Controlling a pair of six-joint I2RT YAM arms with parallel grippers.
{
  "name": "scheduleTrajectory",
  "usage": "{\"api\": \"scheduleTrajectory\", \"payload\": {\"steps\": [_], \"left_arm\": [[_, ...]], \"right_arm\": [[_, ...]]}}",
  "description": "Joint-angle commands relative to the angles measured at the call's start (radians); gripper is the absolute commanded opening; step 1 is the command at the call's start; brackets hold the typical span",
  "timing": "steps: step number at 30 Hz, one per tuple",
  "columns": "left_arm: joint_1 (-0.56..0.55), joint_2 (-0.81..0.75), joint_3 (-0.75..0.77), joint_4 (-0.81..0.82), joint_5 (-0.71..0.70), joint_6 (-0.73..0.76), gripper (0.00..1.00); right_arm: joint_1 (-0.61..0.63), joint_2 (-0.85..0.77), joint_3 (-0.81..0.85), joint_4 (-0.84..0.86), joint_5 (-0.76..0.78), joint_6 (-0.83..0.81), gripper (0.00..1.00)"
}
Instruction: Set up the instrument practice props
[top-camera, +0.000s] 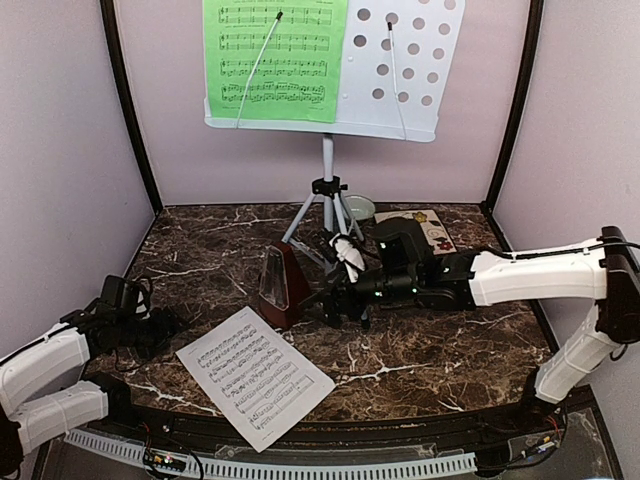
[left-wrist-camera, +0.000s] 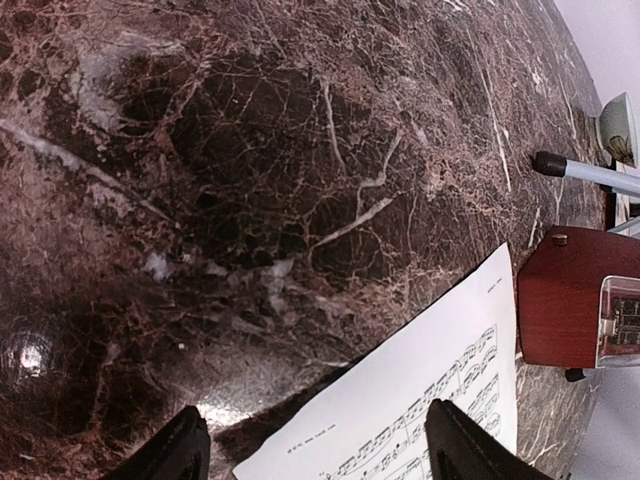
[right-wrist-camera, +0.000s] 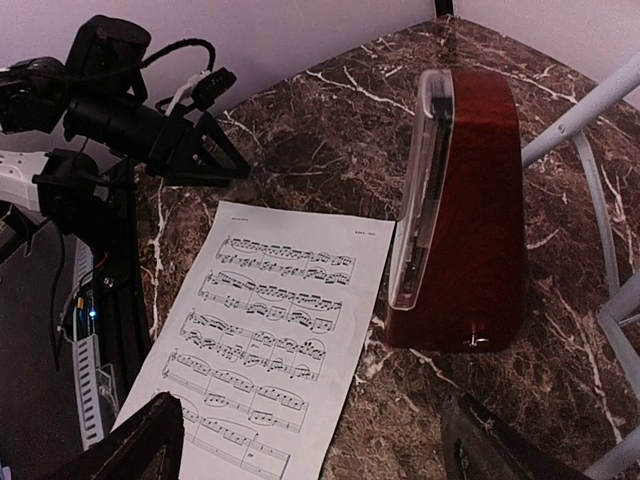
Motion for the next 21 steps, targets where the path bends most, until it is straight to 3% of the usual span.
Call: {"api": "scheduleTrajectory", "payload": {"steps": [1, 7, 15, 21], "left_arm": [[0.008, -0.019, -0.037, 0.001, 0.004, -0.036, 0.76], [0.010, -0.024, -0.089, 0.067, 0.052, -0.049, 0.72], [0.011, -0.031, -0.126, 0.143, 0.113, -0.033, 0.62], [0.013, -0.019, -0.141, 0.193, 0.154, -0.027, 0.49]], "right_arm": [[0.019, 0.069, 0.005, 0.046, 0.003, 0.001, 0.89], [0.044, 0.165, 0.020, 0.045, 0.019, -0.005, 0.85], [0.058, 0.284, 0.048, 0.056, -0.014, -0.007, 0.60], [0.068, 0.363, 0.077, 0.046, -0.015, -0.014, 0.52]]}}
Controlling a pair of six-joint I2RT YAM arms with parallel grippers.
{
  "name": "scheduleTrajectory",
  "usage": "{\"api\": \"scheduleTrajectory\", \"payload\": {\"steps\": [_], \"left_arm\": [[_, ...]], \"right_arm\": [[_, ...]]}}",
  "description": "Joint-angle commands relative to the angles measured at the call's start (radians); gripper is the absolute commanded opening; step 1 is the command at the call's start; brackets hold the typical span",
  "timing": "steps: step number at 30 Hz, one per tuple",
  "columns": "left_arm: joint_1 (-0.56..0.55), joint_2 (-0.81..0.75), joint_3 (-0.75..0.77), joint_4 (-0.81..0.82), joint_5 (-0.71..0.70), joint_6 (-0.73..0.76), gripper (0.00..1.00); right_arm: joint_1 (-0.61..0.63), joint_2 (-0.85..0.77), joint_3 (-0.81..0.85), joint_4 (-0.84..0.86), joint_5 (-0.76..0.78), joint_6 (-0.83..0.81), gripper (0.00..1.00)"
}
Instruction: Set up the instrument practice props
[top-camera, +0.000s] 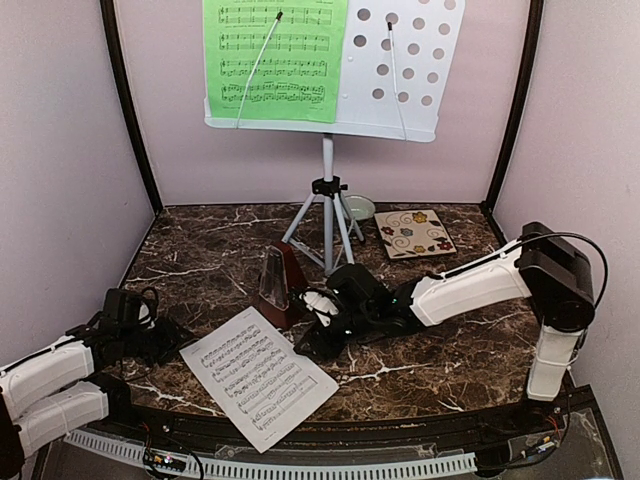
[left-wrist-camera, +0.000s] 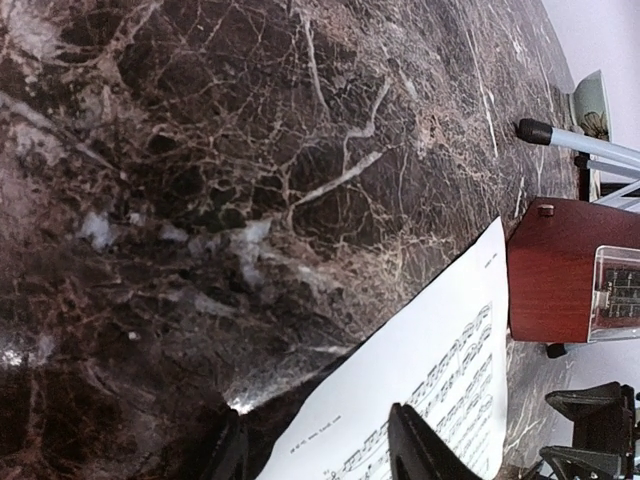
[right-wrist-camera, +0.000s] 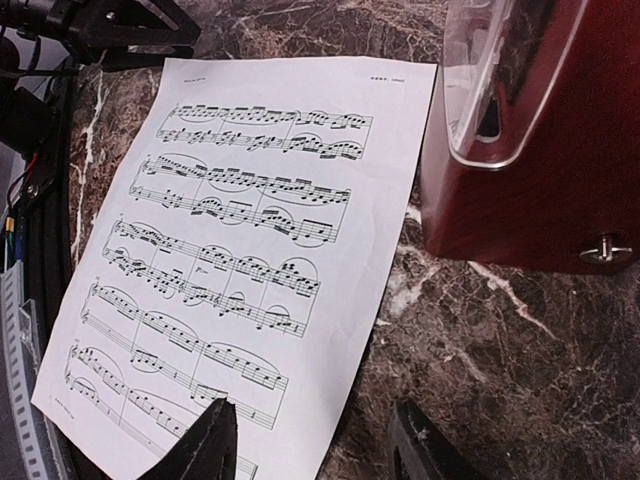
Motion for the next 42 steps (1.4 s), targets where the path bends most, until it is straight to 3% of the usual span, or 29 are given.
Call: {"api": "scheduleTrajectory", "payload": {"steps": [1, 16, 22, 24, 27, 35, 42], "left_arm": [[0.007, 0.009, -0.024, 0.052, 0.051, 0.012, 0.47], [0.007, 0.028, -0.061, 0.125, 0.111, -0.004, 0.42], [0.007, -0.006, -0.042, -0.010, 0.012, -0.011, 0.43], [0.007, -0.015, -0.052, 0.013, 0.035, -0.015, 0.38], [0.007, 0.001, -0.062, 0.052, 0.069, -0.004, 0.21], [0.007, 0.009, -0.045, 0.086, 0.099, 0.028, 0.00], [0.004, -0.068, -0.042, 0.137, 0.158, 0.025, 0.00]], "right_arm": [[0.015, 0.052, 0.045, 0.025, -0.012, -0.008, 0.50], [0.023, 0.146, 0.087, 0.010, -0.018, -0.019, 0.44], [0.024, 0.153, 0.085, 0.014, -0.021, -0.017, 0.44], [0.023, 0.153, 0.085, 0.016, -0.021, -0.016, 0.44], [0.023, 0.154, 0.086, 0.017, -0.023, -0.015, 0.44], [0.022, 0.142, 0.084, 0.030, -0.037, -0.005, 0.44], [0.015, 0.088, 0.066, 0.065, -0.065, 0.020, 0.50]]}}
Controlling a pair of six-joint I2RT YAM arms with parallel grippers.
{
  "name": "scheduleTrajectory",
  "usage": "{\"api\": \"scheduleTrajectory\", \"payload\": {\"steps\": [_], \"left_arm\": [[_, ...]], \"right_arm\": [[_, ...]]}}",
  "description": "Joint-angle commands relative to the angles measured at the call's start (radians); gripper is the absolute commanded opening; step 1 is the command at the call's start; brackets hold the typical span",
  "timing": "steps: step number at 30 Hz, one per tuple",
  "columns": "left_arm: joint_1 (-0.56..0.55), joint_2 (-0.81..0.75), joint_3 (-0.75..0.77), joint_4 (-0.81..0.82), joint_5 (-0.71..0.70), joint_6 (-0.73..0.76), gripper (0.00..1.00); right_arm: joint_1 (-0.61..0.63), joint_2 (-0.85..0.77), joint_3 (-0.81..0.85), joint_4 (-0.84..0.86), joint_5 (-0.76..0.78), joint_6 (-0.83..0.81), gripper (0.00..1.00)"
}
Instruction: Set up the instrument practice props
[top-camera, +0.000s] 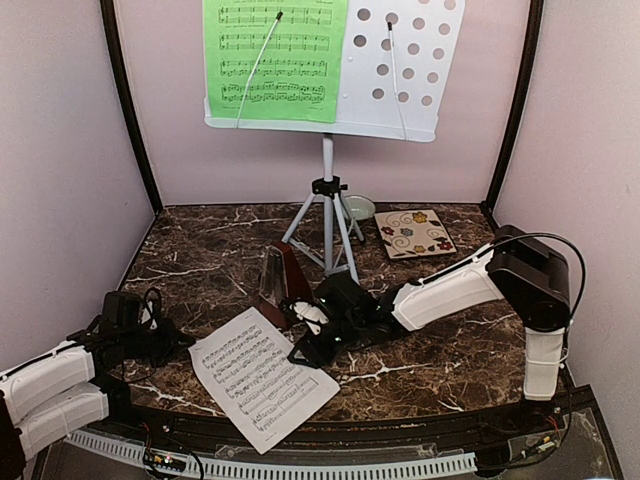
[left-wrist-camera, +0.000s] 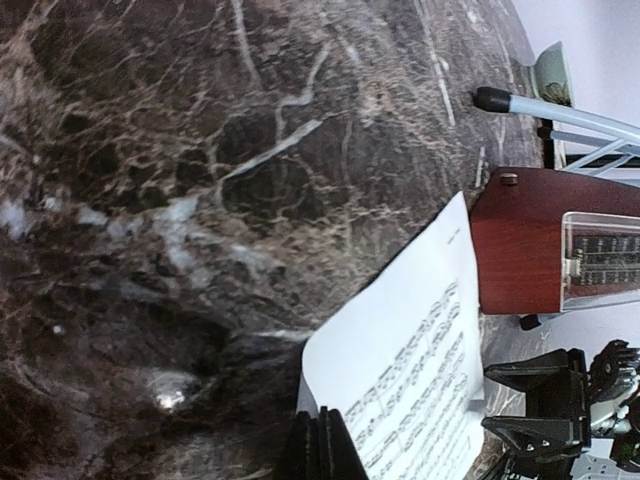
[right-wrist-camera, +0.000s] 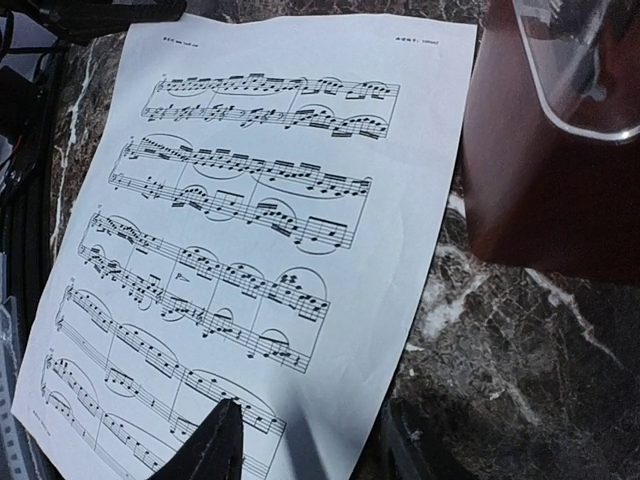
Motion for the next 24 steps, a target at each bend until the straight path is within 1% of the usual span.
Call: {"api": "scheduleTrajectory", "payload": {"steps": [1, 4, 7, 11, 13, 15, 18, 19, 22, 24], "left_arm": [[0.003, -0.081, 0.014, 0.038, 0.049, 0.023, 0.00], [-0.001, -0.145, 0.079, -0.006, 0.021, 0.056, 0.00], [-0.006, -0.180, 0.158, -0.007, 0.006, 0.107, 0.00], [-0.008, -0.136, 0.319, -0.060, 0.031, 0.232, 0.00], [-0.011, -0.111, 0.387, -0.075, 0.060, 0.287, 0.00], [-0.014, -0.103, 0.430, -0.055, 0.091, 0.321, 0.00], [-0.017, -0.081, 0.487, -0.008, 0.203, 0.372, 0.00], [-0.017, -0.068, 0.522, -0.007, 0.256, 0.392, 0.00], [-0.030, -0.051, 0.597, -0.010, 0.451, 0.437, 0.00], [-0.043, -0.057, 0.645, -0.023, 0.522, 0.466, 0.00]], "right_arm": [[-0.002, -0.068, -0.008, 0.067, -0.034, 0.020, 0.53], [-0.015, -0.135, -0.025, 0.091, -0.042, 0.021, 0.63], [-0.032, -0.216, -0.041, 0.122, -0.054, 0.025, 0.72], [-0.050, -0.309, -0.053, 0.158, -0.076, 0.023, 0.83], [-0.062, -0.348, -0.061, 0.177, -0.078, 0.012, 0.87], [-0.073, -0.386, -0.071, 0.194, -0.065, -0.005, 0.90], [-0.100, -0.440, -0.087, 0.219, -0.063, -0.010, 0.91], [-0.112, -0.454, -0.092, 0.227, -0.068, -0.035, 0.93], [-0.151, -0.494, -0.107, 0.264, -0.117, -0.044, 0.95], [-0.169, -0.518, -0.132, 0.313, -0.155, -0.046, 0.97]]}}
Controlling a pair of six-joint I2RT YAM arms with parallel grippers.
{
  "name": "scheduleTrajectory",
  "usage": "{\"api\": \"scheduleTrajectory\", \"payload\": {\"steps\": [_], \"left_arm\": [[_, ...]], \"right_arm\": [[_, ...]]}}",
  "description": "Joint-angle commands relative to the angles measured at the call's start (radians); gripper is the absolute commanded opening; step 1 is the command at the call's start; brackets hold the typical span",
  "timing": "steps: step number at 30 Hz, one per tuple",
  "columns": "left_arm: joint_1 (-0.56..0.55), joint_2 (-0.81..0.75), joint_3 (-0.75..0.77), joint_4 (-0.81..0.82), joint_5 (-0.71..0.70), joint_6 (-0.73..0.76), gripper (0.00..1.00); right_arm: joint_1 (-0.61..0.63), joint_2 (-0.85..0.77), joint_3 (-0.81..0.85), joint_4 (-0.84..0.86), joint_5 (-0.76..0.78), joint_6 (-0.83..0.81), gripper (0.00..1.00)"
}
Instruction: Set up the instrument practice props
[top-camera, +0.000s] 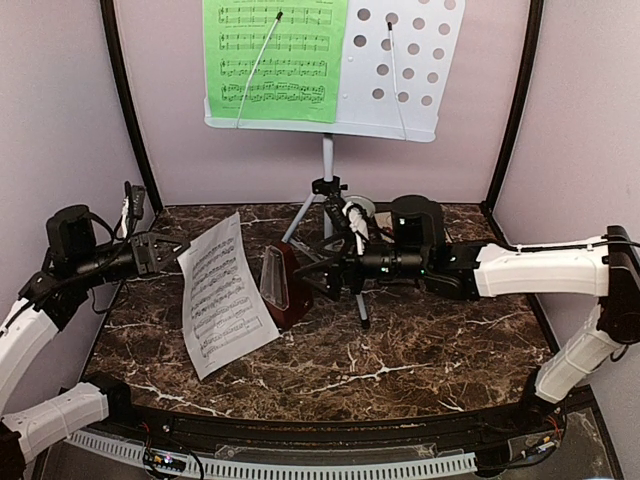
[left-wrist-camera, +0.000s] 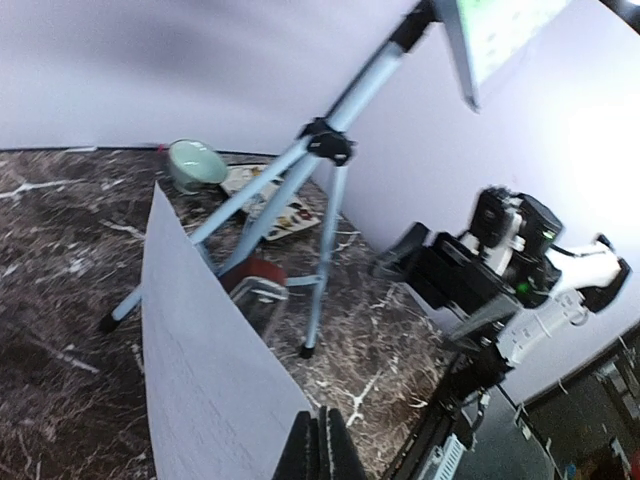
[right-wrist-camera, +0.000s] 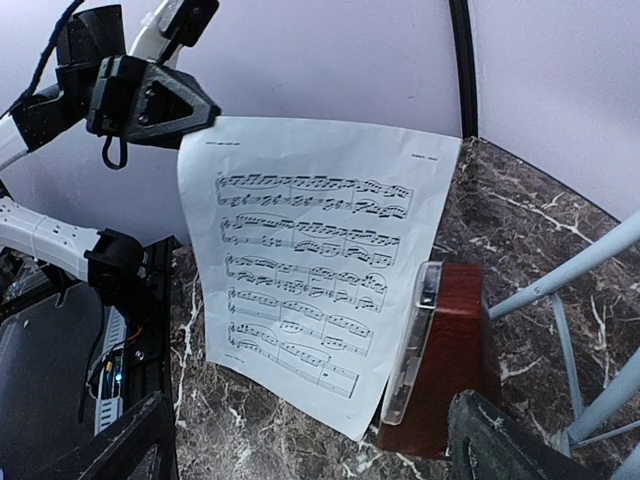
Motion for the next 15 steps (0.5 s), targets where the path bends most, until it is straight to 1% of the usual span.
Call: {"api": "scheduleTrajectory", "payload": {"steps": [1, 4, 9, 13, 15], "left_arm": [[-0.026, -0.013, 0.120, -0.006, 0.265, 0.120, 0.00], [-0.033, -0.007, 0.184, -0.020, 0.366, 0.125, 0.00], [-0.041, 0.011, 0.272, 0.059, 0.521, 0.059, 0.00], [-0.066, 0.042, 0.319, 0.095, 0.594, 0.033, 0.00], [-0.074, 0.048, 0.318, 0.146, 0.620, 0.002, 0.00]], "right_arm": [[-0.044, -0.063, -0.052, 0.141, -0.084, -0.031, 0.98], [-0.052, -0.068, -0.053, 0.158, -0.107, -0.053, 1.00], [-0.057, -0.057, -0.021, 0.139, -0.136, -0.092, 1.00], [-0.057, -0.061, 0.001, 0.124, -0.159, -0.131, 1.00], [-0.057, -0.062, 0.012, 0.121, -0.174, -0.140, 1.00]]}}
